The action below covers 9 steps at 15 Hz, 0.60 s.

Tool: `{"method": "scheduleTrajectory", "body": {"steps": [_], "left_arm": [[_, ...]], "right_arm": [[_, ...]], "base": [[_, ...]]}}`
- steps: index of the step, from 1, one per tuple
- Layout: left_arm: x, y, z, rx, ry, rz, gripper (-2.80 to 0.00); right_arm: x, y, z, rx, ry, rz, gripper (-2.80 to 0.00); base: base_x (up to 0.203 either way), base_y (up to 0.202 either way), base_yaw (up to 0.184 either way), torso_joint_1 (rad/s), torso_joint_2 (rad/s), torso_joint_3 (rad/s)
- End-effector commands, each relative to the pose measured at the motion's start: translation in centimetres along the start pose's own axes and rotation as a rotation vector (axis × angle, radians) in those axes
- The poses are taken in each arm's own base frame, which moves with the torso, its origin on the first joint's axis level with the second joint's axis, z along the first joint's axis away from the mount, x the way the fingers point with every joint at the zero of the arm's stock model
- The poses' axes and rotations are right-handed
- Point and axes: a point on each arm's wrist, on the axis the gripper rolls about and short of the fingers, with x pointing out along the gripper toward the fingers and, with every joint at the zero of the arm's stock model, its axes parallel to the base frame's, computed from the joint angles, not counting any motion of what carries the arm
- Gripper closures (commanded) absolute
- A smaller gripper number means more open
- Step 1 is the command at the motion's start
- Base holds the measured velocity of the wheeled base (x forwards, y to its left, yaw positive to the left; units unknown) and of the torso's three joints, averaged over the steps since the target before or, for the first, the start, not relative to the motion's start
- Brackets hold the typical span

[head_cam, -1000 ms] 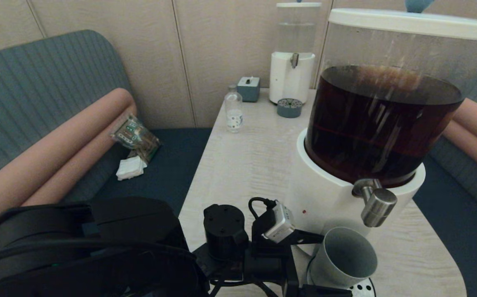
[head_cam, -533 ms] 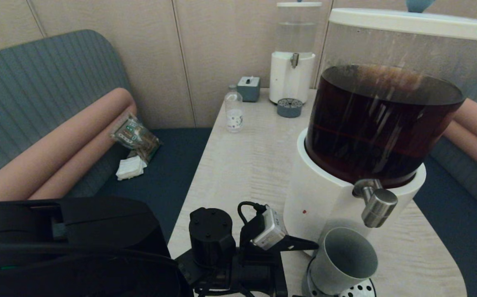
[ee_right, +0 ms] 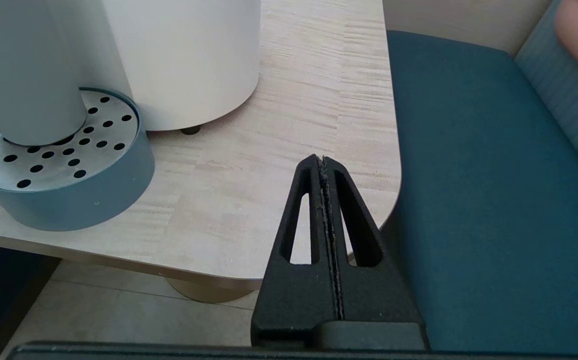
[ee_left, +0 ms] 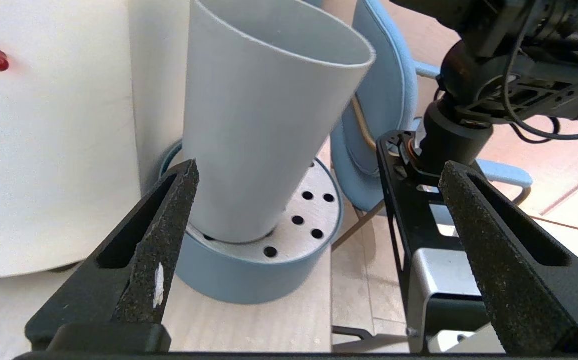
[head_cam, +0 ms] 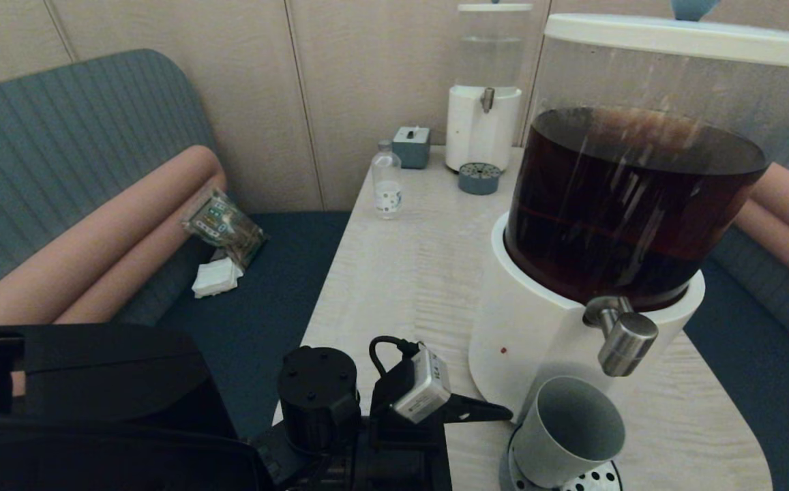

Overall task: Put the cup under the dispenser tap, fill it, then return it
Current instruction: Place it under the water dispenser, then turn on the faucet

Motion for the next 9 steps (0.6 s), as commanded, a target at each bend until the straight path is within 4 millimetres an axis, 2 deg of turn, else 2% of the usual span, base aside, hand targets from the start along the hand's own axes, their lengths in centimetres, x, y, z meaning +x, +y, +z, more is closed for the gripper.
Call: {"method": "scheduleTrajectory", "body": {"steps": [1, 3, 4, 9], "left_arm": [[-0.56, -0.47, 0.46, 0.005, -0.008, -0.002, -2.8], [-0.77, -0.65, 0.47, 0.003, -0.005, 0.0, -2.8], [-0.83, -0.72, 0.38, 0.0, -0.001, 0.0, 0.0], [-0.6, -0.5, 0.37, -0.006, -0.004, 0.0, 0.0]], "right_arm": [[0.02, 0.02, -0.32, 0.001, 0.003, 0.001, 0.0], [0.01, 0.02, -0.28, 0.0, 0.001, 0.002, 0.0], [0.01, 0.01, -0.28, 0.001, 0.001, 0.001, 0.0], [0.01, 0.01, -0.28, 0.001, 0.001, 0.0, 0.0]], "base": [[0.0, 0.0, 0.0, 0.0, 0.0, 0.0], [0.0, 0.0, 0.0, 0.0, 0.0, 0.0], [0.0, 0.0, 0.0, 0.0, 0.0, 0.0], [0.0, 0.0, 0.0, 0.0, 0.0, 0.0]]}}
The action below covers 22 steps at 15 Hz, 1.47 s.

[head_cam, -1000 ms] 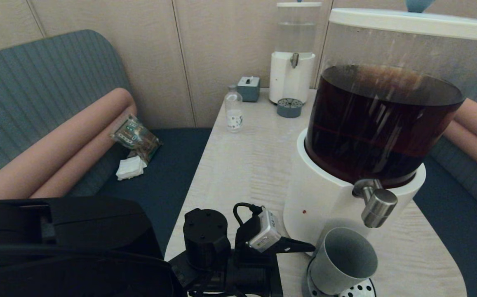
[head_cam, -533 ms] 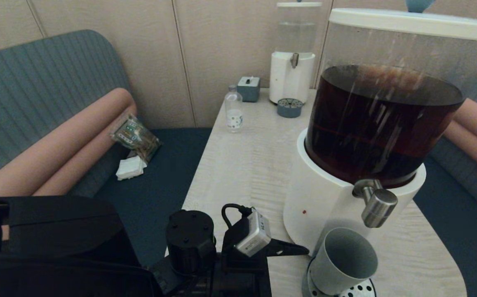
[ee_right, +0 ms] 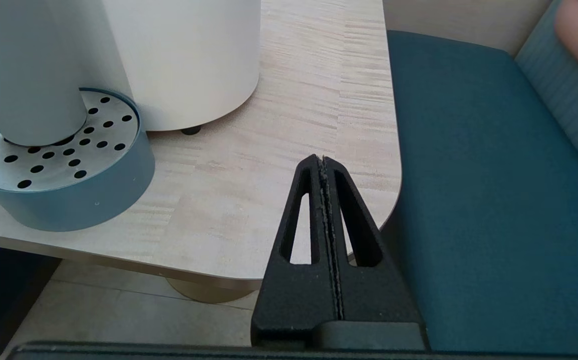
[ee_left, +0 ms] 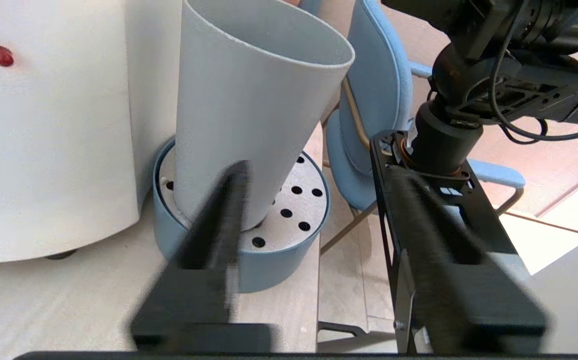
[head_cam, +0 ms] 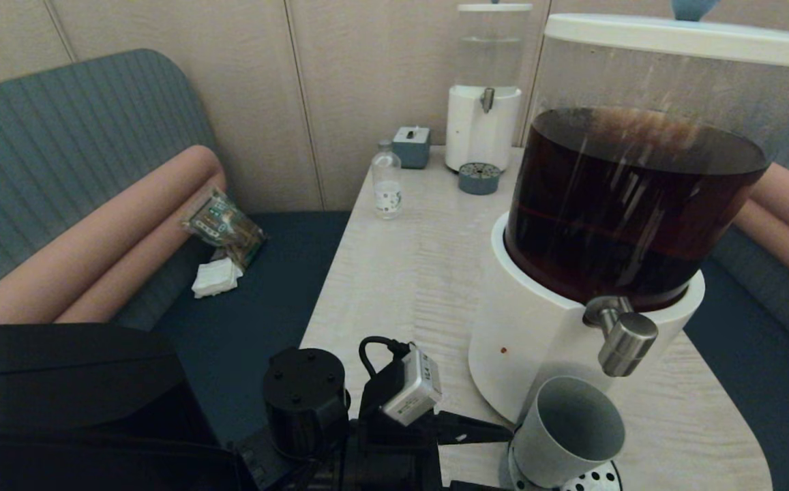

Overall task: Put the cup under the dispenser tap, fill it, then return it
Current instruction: Turn on the faucet

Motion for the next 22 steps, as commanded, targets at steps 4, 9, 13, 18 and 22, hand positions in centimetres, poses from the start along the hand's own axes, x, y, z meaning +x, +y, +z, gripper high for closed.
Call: {"method": "scheduleTrajectory", "body": {"steps": [4, 9, 13, 18, 22], "left_arm": [[0.9, 1.0, -0.7, -0.003, 0.0, 0.004, 0.0], [1.7, 1.8, -1.5, -0.009, 0.004, 0.008, 0.0], [1.8, 1.9, -1.6, -0.008, 0.005, 0.008, 0.0], [2.3, 2.3, -1.9, -0.007, 0.003, 0.008, 0.0], [2.4, 2.4, -2.1, -0.011, 0.008, 0.008, 0.0]], "right_arm": [[0.0, 0.0, -0.3, -0.001, 0.001, 0.001, 0.0], [0.0, 0.0, -0.3, 0.0, 0.001, 0.001, 0.0], [0.0, 0.0, -0.3, 0.0, 0.001, 0.001, 0.0], [0.0, 0.0, -0.3, 0.001, 0.001, 0.001, 0.0], [0.0, 0.0, -0.3, 0.001, 0.001, 0.001, 0.0]], "base": [[0.0, 0.0, 0.0, 0.0, 0.0, 0.0], [0.0, 0.0, 0.0, 0.0, 0.0, 0.0], [0.0, 0.0, 0.0, 0.0, 0.0, 0.0], [0.0, 0.0, 0.0, 0.0, 0.0, 0.0], [0.0, 0.0, 0.0, 0.0, 0.0, 0.0]]}}
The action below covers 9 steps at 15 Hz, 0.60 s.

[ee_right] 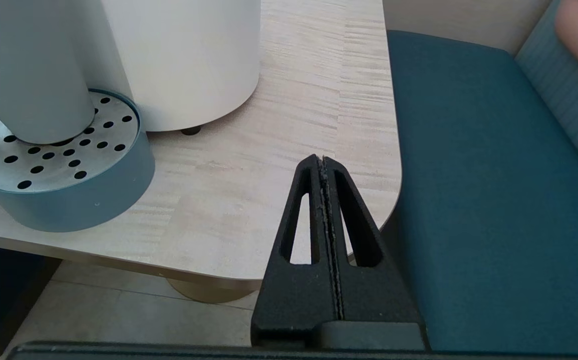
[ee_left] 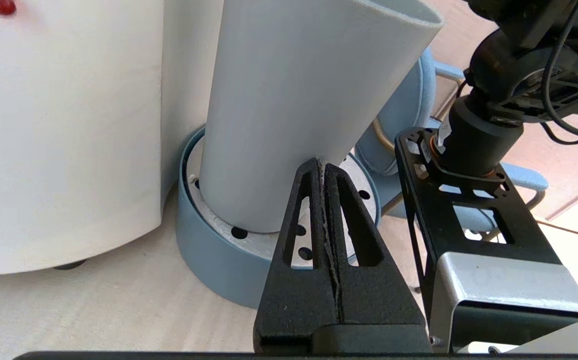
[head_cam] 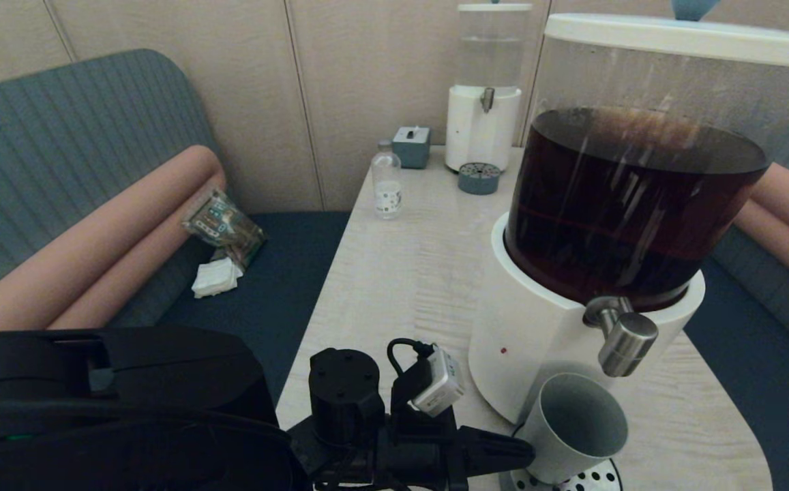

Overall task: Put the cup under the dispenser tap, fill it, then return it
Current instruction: Turn on the faucet

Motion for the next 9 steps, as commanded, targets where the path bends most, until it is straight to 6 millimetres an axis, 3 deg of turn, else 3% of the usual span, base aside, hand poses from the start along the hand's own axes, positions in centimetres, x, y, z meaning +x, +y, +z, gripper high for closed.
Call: {"method": "scheduleTrajectory", "body": {"steps": [1, 9], "left_arm": [[0.03, 0.02, -0.13, 0.0, -0.001, -0.005, 0.0], [0.31, 0.25, -0.62, -0.007, 0.006, -0.005, 0.0]], "right_arm": [[0.01, 0.01, -0.28, -0.001, 0.001, 0.001, 0.0], [0.01, 0.01, -0.28, -0.001, 0.001, 0.001, 0.0]], "base": [[0.0, 0.0, 0.0, 0.0, 0.0, 0.0], [0.0, 0.0, 0.0, 0.0, 0.0, 0.0]]}}
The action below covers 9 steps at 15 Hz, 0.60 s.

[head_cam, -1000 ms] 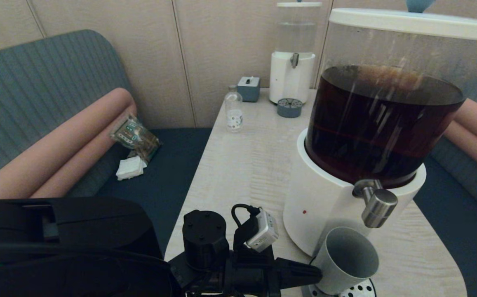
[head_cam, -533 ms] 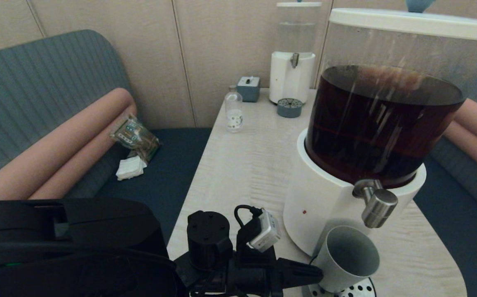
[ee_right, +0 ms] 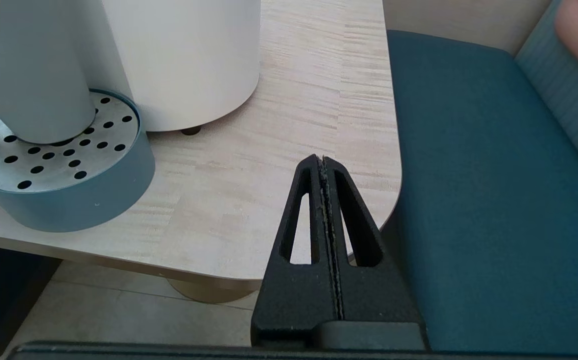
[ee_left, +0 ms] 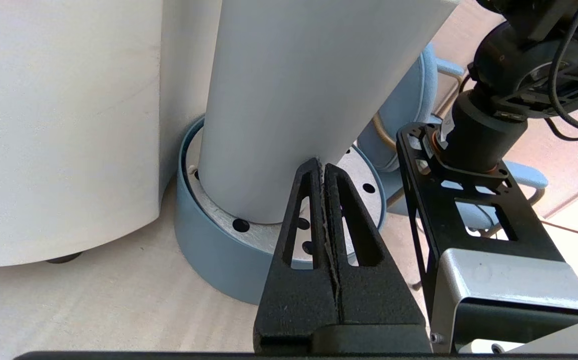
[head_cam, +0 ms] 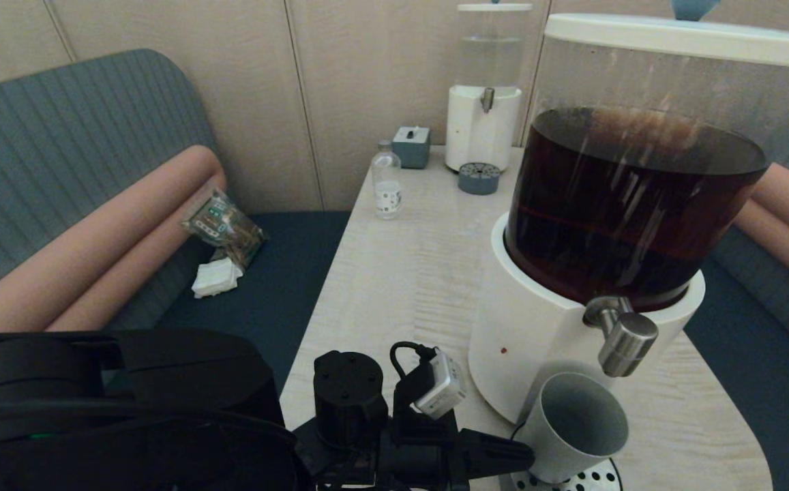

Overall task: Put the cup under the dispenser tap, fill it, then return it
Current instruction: Turn on the faucet

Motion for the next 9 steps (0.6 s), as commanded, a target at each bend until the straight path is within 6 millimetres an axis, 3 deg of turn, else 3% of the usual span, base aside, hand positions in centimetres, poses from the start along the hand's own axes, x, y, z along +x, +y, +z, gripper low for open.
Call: {"method": "scheduleTrajectory", "body": {"steps": [1, 9], "left_arm": [[0.16, 0.07, -0.21, 0.0, -0.001, -0.006, 0.0], [0.48, -0.15, -0.5, -0.004, 0.005, -0.001, 0.0]], "right_arm": [[0.01, 0.02, -0.28, -0.001, 0.001, 0.003, 0.0], [0.01, 0.02, -0.28, 0.0, 0.001, 0.003, 0.0]], "base": [[0.0, 0.0, 0.0, 0.0, 0.0, 0.0], [0.0, 0.0, 0.0, 0.0, 0.0, 0.0]]}}
